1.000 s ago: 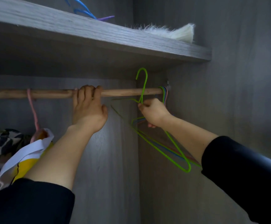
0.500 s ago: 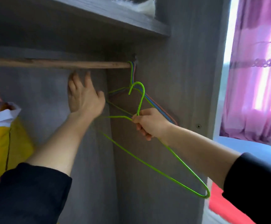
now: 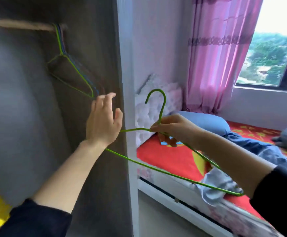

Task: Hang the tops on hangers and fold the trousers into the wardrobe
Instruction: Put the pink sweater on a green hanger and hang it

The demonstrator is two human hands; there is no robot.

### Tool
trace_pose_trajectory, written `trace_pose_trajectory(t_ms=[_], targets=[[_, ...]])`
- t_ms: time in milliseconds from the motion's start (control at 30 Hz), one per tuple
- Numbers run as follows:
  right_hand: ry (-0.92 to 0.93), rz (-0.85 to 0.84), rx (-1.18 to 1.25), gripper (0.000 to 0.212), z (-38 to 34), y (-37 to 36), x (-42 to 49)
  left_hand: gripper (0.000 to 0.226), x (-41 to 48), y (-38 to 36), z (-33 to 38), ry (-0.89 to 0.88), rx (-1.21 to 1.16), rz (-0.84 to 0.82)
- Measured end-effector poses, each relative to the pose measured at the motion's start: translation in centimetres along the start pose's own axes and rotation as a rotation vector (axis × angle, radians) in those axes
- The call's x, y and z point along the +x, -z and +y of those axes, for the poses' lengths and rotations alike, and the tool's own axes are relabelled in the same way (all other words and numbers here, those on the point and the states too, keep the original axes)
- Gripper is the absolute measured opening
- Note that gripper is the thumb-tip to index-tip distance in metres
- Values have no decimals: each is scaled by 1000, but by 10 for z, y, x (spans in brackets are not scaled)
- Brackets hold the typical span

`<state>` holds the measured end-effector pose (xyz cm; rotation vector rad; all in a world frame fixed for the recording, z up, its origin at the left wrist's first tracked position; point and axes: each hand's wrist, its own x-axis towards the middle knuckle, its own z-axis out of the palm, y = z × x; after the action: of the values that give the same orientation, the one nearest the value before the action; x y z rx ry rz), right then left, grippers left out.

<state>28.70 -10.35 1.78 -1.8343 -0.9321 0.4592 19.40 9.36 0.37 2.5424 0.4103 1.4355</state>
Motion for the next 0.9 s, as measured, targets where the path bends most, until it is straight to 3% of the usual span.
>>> trace_pose_trajectory(t_ms=[200,500,900], targets=[[-165,47,-79,24,97,99,-102,42,-68,-90,128,-11,-172,-202],[-448,340,-245,26,242,211,-224,41,-151,-248,306,58,-370,-658],[-803,520,-100,28,411,368,-287,37,-204,-467,472,-72,-396,-1081]])
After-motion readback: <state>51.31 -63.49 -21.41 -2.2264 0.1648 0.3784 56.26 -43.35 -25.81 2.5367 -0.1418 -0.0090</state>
